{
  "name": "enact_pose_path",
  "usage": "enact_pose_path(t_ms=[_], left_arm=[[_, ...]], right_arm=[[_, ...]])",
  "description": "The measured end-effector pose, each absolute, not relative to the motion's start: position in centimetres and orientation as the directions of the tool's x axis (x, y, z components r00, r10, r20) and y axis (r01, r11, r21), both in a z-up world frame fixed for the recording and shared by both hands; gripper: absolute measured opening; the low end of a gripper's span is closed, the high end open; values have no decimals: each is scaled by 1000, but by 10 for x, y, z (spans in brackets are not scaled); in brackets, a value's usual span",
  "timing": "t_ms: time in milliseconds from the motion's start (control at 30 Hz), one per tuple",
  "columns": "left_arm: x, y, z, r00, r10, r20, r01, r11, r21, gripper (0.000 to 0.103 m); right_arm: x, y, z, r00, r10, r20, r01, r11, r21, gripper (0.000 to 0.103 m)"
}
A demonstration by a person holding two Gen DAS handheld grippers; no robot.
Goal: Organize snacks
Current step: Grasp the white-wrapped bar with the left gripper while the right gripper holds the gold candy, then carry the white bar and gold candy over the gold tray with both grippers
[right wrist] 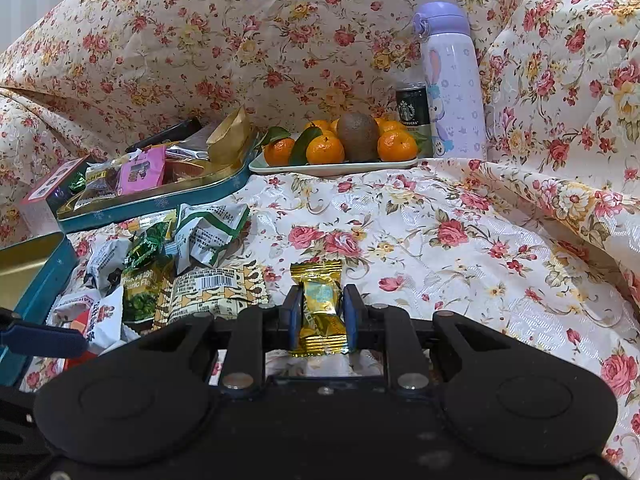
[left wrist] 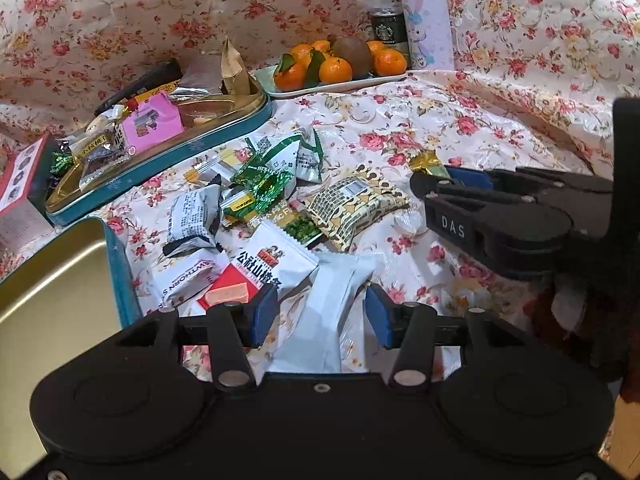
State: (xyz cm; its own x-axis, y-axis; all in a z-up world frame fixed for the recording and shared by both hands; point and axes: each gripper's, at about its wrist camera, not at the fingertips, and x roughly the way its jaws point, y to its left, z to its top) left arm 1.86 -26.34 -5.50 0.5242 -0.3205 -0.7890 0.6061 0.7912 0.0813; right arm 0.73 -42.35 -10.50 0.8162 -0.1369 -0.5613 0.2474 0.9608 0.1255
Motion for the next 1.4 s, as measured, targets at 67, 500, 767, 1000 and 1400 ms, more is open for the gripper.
enact_pose_path(t_ms=[67, 500, 767, 1000, 1400], left_arm=[[21, -265, -56, 503, -329, -799, 611, 790, 59, 56], [13, -236, -59, 445, -310, -840, 527, 849, -35, 33], [5, -236, -61, 467, -291, -835, 537, 843, 7, 36], [9, -236, -61, 454, -298, -840, 534, 845, -11, 35], [-7, -234, -51, 451, -363, -815, 551, 832, -65, 28]], right_arm=[[7, -424, -105, 816, -136, -561, 248, 961, 127, 20], [7, -425, -105, 817, -135, -560, 247, 961, 128, 20], [7, -425, -105, 818, -134, -560, 246, 961, 129, 20], [7, -425, -105, 818, -133, -559, 245, 961, 130, 20], [7, -426, -105, 819, -131, -558, 244, 961, 132, 20]])
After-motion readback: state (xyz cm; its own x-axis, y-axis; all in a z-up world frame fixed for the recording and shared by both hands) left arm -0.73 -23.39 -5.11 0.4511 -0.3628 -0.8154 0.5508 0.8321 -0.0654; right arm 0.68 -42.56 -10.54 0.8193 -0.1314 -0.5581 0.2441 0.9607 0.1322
